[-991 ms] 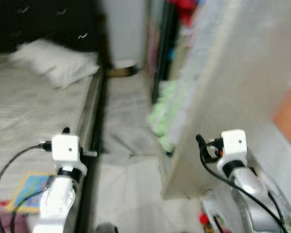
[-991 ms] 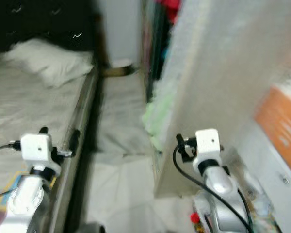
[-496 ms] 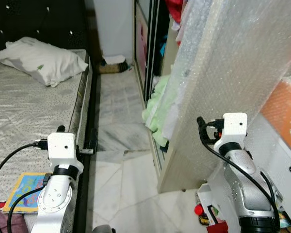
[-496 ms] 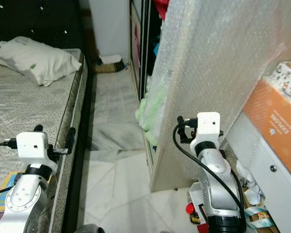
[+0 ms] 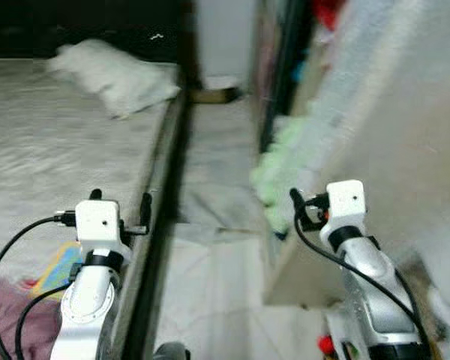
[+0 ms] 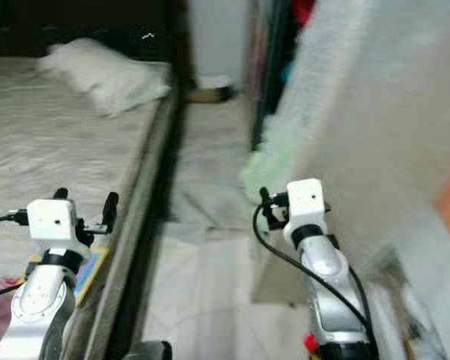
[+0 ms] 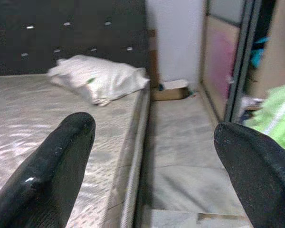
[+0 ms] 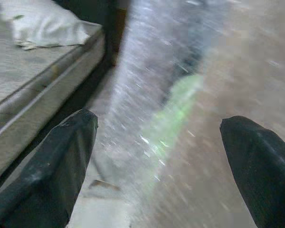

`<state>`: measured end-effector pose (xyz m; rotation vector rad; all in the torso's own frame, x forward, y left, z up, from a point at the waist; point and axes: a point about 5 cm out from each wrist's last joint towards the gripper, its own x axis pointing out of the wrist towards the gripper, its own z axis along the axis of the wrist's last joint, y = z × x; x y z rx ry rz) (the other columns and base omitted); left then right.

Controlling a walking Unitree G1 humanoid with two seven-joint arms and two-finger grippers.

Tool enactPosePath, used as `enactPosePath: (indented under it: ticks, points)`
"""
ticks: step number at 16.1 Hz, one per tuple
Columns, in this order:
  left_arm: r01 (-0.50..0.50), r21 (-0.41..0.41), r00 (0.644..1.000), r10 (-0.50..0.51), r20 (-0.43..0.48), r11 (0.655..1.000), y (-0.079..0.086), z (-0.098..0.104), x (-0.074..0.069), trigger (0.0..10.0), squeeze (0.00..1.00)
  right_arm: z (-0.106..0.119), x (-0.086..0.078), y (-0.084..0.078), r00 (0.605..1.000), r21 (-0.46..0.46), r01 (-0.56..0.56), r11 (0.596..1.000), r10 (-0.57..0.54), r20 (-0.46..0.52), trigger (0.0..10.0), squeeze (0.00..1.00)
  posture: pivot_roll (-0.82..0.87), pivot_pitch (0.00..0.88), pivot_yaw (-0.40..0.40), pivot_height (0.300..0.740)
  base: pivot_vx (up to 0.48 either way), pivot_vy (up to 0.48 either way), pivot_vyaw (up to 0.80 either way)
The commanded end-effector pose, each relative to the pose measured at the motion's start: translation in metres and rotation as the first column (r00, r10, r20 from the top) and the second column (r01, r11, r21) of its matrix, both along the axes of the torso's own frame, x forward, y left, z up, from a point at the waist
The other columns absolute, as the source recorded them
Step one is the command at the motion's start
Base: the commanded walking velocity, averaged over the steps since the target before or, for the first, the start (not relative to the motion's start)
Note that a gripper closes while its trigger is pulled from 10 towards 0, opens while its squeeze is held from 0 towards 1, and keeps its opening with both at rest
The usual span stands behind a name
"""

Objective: Clean up the room

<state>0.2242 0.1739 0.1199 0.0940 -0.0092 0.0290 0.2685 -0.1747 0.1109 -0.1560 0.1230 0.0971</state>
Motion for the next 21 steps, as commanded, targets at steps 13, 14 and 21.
enactPosePath:
  ticks: [13, 14, 21]
  points:
    - [0.012, -0.007, 1.0, -0.012, -0.001, 1.0, -0.001, -0.001, 0.004, 10.0, 0.0, 0.0, -0.033, -0.001, 0.972, -0.1, -0.234, 0.967, 0.236, 0.004, 10.0, 0.0, -0.02, 0.0, -0.029, 0.74, 0.0, 0.0, 0.49]
    - [0.024, -0.008, 1.0, -0.024, -0.003, 1.0, -0.003, -0.001, 0.005, 10.0, 0.0, 0.0, -0.031, -0.001, 0.97, -0.113, -0.242, 0.964, 0.243, 0.0, 10.0, 0.0, -0.03, 0.0, -0.026, 0.74, 0.0, 0.0, 0.47]
    - [0.03, 0.004, 0.999, -0.03, 0.014, 1.0, -0.002, 0.002, 0.012, 10.0, 0.0, 0.007, 0.001, 0.024, 0.953, -0.086, -0.286, 0.954, 0.293, 0.082, 10.0, 0.0, -0.01, 0.0, -0.017, 0.74, 0.0, 0.0, 0.8]
